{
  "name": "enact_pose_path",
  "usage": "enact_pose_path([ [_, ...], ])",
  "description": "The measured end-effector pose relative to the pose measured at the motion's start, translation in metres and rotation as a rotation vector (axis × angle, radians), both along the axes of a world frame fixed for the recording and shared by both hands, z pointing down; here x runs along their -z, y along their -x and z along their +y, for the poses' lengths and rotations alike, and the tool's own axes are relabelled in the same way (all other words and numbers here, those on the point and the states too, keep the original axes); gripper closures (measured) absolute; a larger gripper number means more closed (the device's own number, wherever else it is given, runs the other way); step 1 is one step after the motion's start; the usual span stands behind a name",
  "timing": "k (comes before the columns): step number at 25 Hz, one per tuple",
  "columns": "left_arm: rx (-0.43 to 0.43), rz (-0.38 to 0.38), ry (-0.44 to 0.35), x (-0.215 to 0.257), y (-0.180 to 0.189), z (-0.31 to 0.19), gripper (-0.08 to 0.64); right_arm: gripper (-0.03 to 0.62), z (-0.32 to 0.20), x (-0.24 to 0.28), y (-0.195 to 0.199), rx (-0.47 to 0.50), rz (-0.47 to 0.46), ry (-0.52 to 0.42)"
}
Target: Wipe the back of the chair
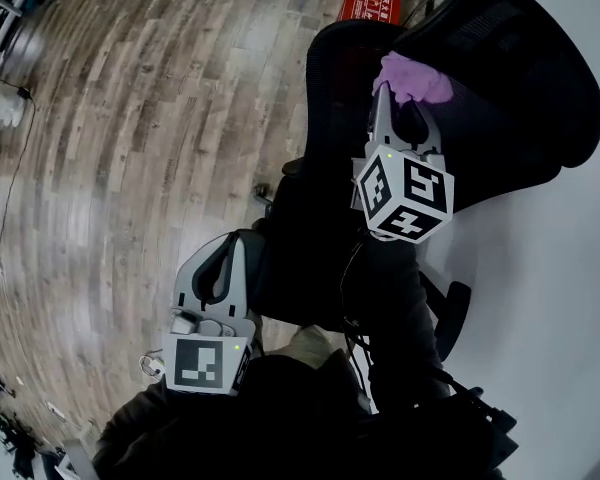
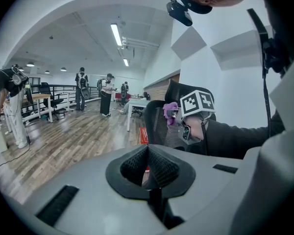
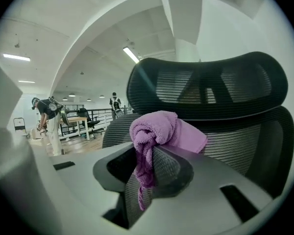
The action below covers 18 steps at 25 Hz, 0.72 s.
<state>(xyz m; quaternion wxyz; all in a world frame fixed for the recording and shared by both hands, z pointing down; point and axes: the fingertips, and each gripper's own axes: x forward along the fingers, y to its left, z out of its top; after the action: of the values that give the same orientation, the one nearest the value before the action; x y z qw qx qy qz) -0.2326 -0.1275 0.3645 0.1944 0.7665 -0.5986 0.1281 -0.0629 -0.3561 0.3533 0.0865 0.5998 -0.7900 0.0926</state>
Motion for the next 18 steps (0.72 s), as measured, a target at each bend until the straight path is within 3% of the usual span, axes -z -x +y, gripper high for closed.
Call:
enact_pose_path([
  [9,0.158,-0.007,-0.013,-0.008,0.070,0.018,0.557,0.514,0.000,-0.010,0.094,0.135,-0.002,0.002],
  [18,0.277,-0.016,-0.007,-0.007,0.112,0.049,0.557,0.514,0.030,-0.018,0.202,0.365,-0.038,0.023],
])
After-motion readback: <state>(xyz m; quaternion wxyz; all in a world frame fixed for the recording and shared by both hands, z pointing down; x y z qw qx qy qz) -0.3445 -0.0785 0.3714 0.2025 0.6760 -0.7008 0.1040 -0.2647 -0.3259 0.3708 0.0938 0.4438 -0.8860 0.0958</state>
